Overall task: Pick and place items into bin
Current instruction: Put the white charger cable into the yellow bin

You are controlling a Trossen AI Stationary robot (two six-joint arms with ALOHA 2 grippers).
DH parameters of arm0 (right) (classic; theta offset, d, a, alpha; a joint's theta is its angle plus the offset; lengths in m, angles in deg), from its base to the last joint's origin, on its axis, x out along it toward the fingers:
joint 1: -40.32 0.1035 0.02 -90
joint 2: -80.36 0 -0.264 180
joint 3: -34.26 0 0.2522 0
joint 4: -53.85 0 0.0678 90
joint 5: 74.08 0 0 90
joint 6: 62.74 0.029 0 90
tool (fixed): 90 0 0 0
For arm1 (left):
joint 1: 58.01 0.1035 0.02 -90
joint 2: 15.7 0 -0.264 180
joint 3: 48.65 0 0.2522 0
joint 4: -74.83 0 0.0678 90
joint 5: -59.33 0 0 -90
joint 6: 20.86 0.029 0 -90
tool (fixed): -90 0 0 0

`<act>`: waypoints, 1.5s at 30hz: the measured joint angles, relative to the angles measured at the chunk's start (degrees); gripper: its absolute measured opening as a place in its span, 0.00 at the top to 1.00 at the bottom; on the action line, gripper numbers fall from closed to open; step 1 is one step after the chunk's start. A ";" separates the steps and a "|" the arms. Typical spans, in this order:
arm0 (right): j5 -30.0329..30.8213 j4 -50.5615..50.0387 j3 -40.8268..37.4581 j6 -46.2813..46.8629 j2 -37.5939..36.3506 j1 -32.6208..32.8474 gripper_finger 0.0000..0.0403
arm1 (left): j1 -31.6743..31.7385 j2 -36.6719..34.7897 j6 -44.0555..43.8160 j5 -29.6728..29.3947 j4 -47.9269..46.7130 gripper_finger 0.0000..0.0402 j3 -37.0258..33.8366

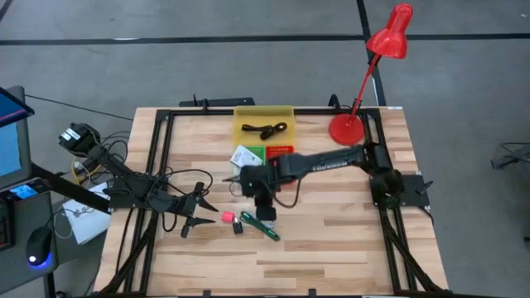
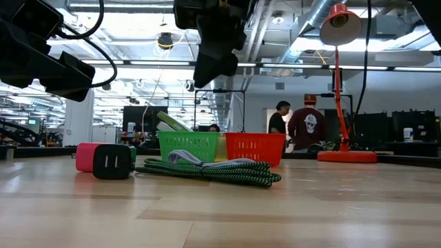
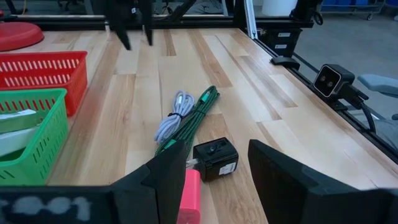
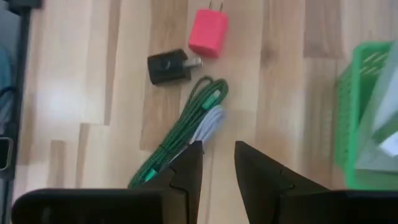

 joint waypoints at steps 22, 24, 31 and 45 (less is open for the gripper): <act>3.81 12.08 -13.42 12.44 -0.06 3.01 0.75 | -0.01 0.00 -2.59 0.09 0.01 0.58 0.00; 3.79 13.56 -13.98 12.80 -0.06 3.14 0.71 | -0.01 0.00 -2.95 0.11 0.01 0.58 0.00; 3.65 17.36 -15.84 13.92 -0.06 3.76 0.59 | 0.00 0.00 -3.23 0.14 0.01 0.58 0.00; 3.45 21.68 -15.85 13.95 5.72 4.24 0.56 | -0.01 0.00 -3.41 0.35 0.22 0.58 0.00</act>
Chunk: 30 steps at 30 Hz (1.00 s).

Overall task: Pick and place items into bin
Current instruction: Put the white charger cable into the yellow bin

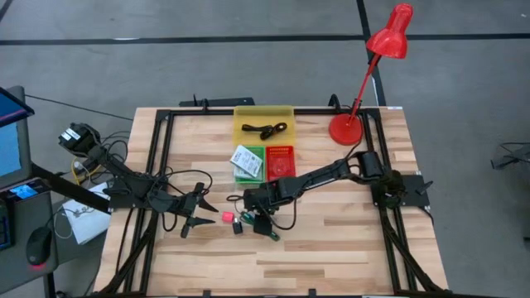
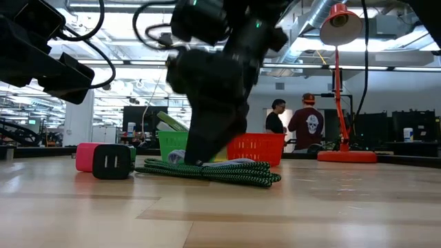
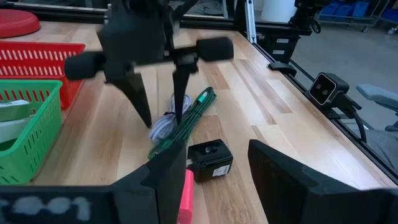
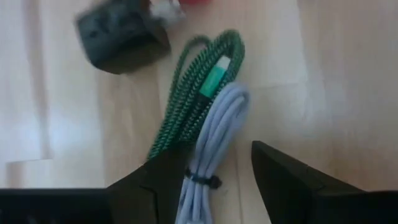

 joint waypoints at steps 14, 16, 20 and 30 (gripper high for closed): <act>0.13 -1.22 0.73 1.79 0.95 -0.36 0.83 | 0.02 0.00 0.00 -0.04 0.00 0.58 0.00; -0.09 -1.88 0.76 2.43 0.95 -0.35 0.92 | 0.02 0.00 0.00 -0.04 -0.02 0.58 0.00; -1.51 -4.05 0.67 3.54 0.29 -0.17 0.95 | 0.01 0.00 0.00 -0.04 -0.02 0.58 0.00; 2.77 -14.19 7.76 0.80 -1.75 0.19 0.96 | 0.02 0.00 0.00 -0.28 -0.10 0.58 0.00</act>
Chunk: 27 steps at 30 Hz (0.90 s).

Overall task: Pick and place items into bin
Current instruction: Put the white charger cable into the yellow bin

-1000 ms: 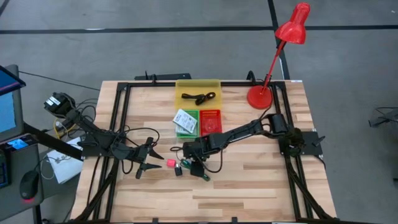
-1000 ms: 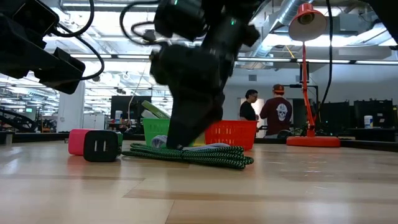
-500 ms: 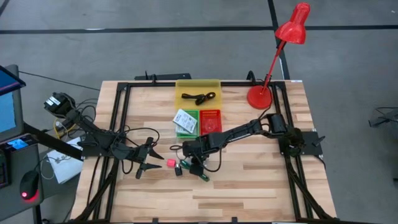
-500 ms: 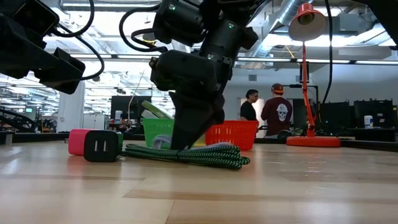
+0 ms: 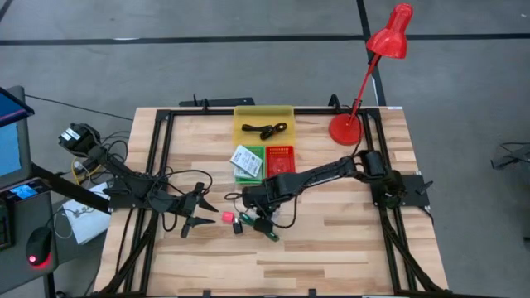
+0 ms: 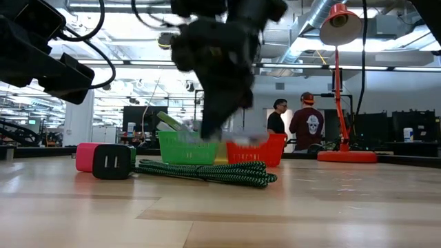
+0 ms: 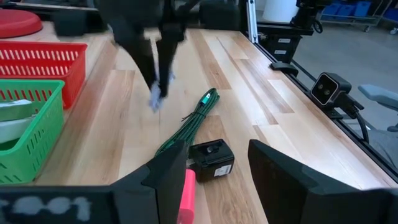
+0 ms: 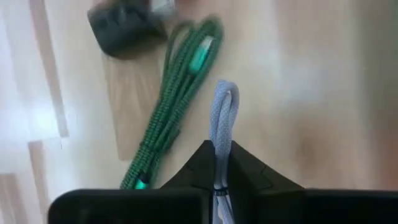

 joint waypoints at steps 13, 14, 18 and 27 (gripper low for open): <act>14.87 -12.81 21.24 -17.78 -0.28 -8.45 0.97 | -0.02 0.00 0.48 0.02 -0.18 0.58 0.00; 15.39 -12.86 22.24 -19.15 -0.28 -9.58 0.97 | -0.02 0.00 0.48 0.02 -0.18 0.58 0.00; 15.42 -12.81 25.09 -23.52 -0.28 -14.76 0.97 | 0.00 0.00 0.74 0.04 -0.18 0.58 0.00; 14.28 -12.84 25.48 -28.19 -0.24 -27.21 0.96 | -0.01 0.00 1.67 0.00 -0.18 0.58 0.00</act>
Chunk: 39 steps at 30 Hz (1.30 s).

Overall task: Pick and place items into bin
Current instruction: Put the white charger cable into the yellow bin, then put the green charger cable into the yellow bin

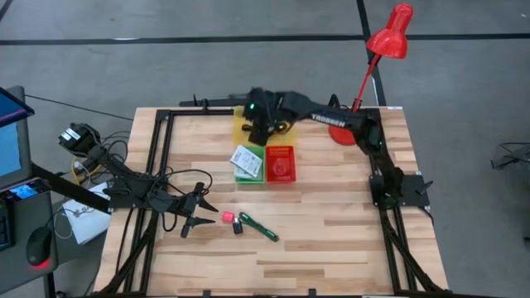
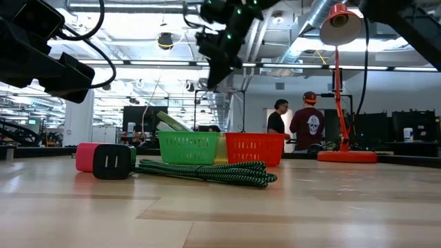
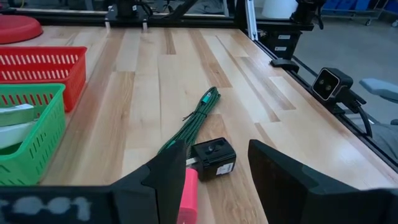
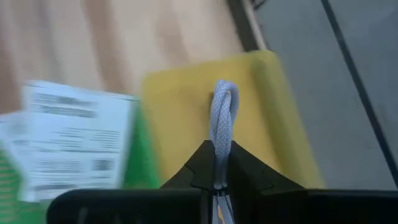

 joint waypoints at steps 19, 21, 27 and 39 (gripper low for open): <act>-7.95 2.97 0.00 -2.25 0.00 -6.87 0.70 | -0.01 0.00 0.71 -1.14 -1.03 0.58 0.02; -7.97 -0.07 0.00 -2.41 0.02 -6.34 0.69 | -0.01 0.00 0.71 -1.14 -1.46 0.58 0.02; -7.72 -14.55 0.00 -2.70 -0.21 -4.97 0.70 | -0.01 0.00 -0.55 -1.52 0.34 0.58 0.03; -7.97 -32.97 -0.04 2.88 -0.33 -2.59 0.74 | 5.21 3.10 9.51 3.78 -11.52 0.58 14.39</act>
